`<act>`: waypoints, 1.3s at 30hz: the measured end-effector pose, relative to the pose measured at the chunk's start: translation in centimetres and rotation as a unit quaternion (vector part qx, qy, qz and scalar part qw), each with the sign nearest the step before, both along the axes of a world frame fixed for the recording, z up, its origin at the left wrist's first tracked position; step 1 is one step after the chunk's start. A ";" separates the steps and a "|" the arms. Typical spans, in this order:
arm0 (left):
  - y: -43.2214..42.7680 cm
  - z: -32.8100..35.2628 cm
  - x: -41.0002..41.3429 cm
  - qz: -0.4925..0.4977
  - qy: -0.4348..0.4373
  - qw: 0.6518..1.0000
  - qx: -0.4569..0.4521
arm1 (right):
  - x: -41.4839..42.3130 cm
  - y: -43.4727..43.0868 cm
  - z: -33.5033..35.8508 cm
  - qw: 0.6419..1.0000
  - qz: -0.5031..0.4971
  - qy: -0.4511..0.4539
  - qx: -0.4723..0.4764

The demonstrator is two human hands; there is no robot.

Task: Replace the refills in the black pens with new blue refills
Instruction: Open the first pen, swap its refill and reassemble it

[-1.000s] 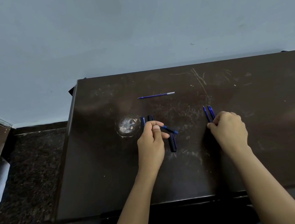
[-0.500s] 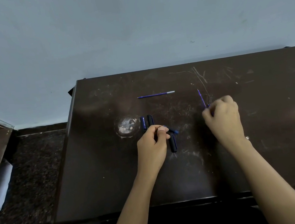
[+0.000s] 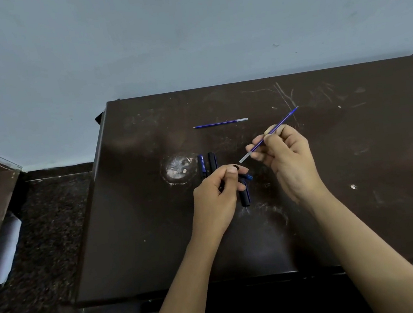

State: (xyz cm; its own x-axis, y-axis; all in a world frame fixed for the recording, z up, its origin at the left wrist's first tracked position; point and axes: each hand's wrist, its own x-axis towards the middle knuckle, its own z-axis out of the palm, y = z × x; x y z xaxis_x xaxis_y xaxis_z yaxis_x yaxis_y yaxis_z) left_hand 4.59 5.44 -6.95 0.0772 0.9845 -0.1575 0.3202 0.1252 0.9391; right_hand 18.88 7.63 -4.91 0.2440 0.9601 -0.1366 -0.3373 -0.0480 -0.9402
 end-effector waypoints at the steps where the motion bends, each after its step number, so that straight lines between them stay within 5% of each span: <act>1: 0.0 0.0 0.0 0.000 0.003 1.000 -0.001 | -0.1 0.0 0.0 1.000 0.008 -0.002 0.003; 5: -0.1 -0.1 -0.1 0.001 0.012 1.000 -0.004 | -0.5 0.0 -0.4 0.999 0.034 -0.027 0.007; 15: 0.2 -0.1 -0.3 0.013 0.026 0.999 0.027 | -0.6 -0.4 -1.3 0.951 0.161 -0.263 -0.016; 20: 0.2 -0.3 -0.6 0.033 0.021 0.999 0.034 | 0.4 -0.3 -2.6 0.861 0.104 -0.496 -0.029; 30: 0.1 -0.2 -0.4 0.036 0.015 0.999 0.034 | 0.2 -0.4 -3.5 0.783 0.147 -0.604 -0.022; 34: 0.0 -0.3 0.0 0.028 0.015 0.999 0.019 | 0.6 -0.1 -2.7 0.896 0.065 -0.434 -0.070; 36: -0.2 -0.1 0.2 0.014 0.029 0.999 0.012 | 0.7 0.3 -2.1 0.971 0.031 -0.210 -0.107; 39: -0.3 0.4 0.3 -0.001 0.047 0.999 0.005 | 0.7 0.7 -1.2 0.986 0.013 0.101 -0.132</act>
